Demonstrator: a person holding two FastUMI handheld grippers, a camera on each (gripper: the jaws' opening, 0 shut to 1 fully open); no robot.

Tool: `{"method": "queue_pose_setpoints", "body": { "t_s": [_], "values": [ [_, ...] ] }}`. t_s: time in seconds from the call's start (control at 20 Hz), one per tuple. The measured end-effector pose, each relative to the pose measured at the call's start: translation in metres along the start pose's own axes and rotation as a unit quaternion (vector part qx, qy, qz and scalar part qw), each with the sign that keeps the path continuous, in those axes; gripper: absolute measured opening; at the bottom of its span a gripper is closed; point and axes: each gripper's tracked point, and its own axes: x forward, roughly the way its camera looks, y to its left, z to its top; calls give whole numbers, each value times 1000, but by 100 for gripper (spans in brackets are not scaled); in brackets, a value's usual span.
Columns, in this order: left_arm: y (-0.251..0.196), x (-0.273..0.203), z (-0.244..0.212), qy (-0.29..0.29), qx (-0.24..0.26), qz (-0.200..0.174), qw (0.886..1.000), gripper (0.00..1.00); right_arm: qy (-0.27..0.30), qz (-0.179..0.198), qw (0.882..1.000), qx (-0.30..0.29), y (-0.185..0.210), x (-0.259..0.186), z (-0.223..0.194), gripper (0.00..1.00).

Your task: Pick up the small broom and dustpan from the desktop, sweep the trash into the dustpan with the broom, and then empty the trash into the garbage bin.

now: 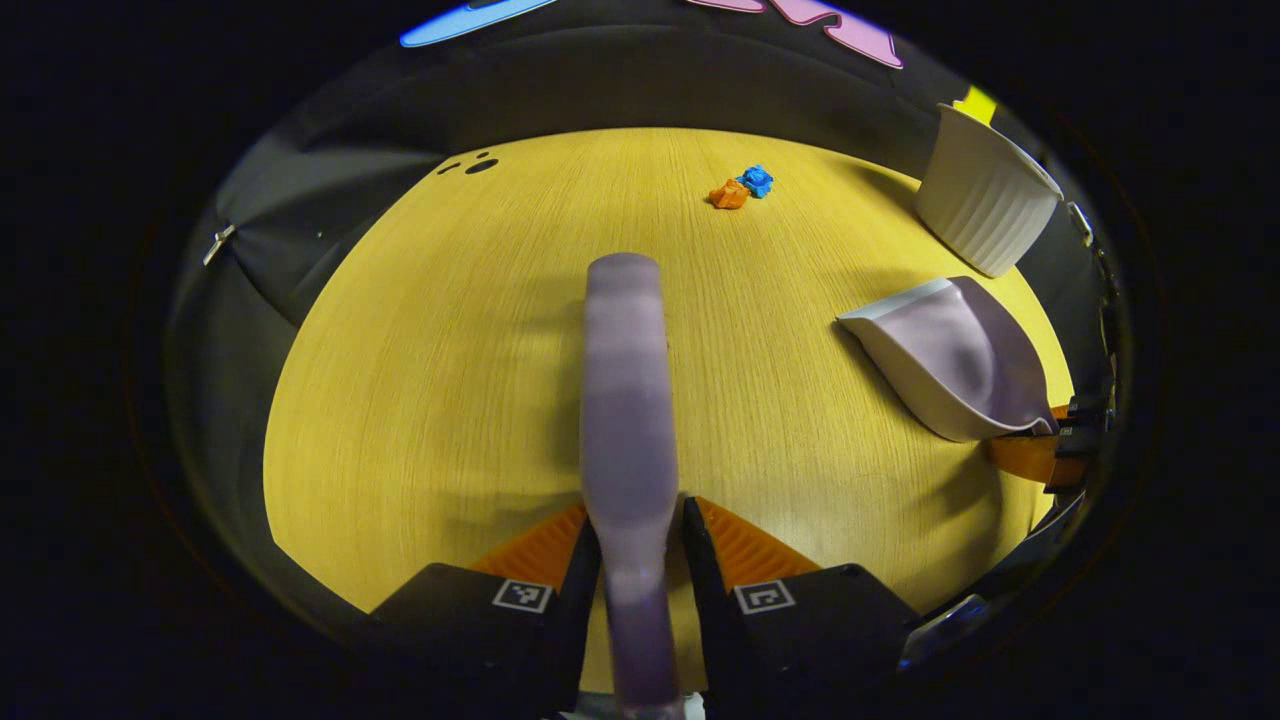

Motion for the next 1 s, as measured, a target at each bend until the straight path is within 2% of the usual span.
{"method": "queue_pose_setpoints", "body": {
  "t_s": [0.15,0.2,0.25,0.3,0.7,0.8,0.85,0.95,1.0],
  "values": [
    [2,2,1,-5,-13,-2,1000,31,7,10,1000,2,0,1,0,37],
    [3,2,2,-6,-11,-3,1000,31,9,13,1000,5,1,1,0,42],
    [3,1,1,-5,-9,-4,1000,30,10,16,1000,6,1,1,-1,42],
    [3,2,2,-3,-7,-6,1000,28,11,18,1000,6,2,1,0,37],
    [15,2,36,-4,-32,-24,999,26,21,31,999,6,4,1,0,37],
    [21,6,54,-7,-19,-25,999,27,29,34,999,5,5,1,0,37],
    [24,9,64,-7,-6,-24,1000,27,33,37,999,1,4,0,-1,33],
    [29,16,91,-13,23,-22,999,28,33,40,999,5,5,-1,0,33],
    [31,20,107,-17,36,-21,999,27,31,41,999,3,5,-2,1,37]
  ]
}}
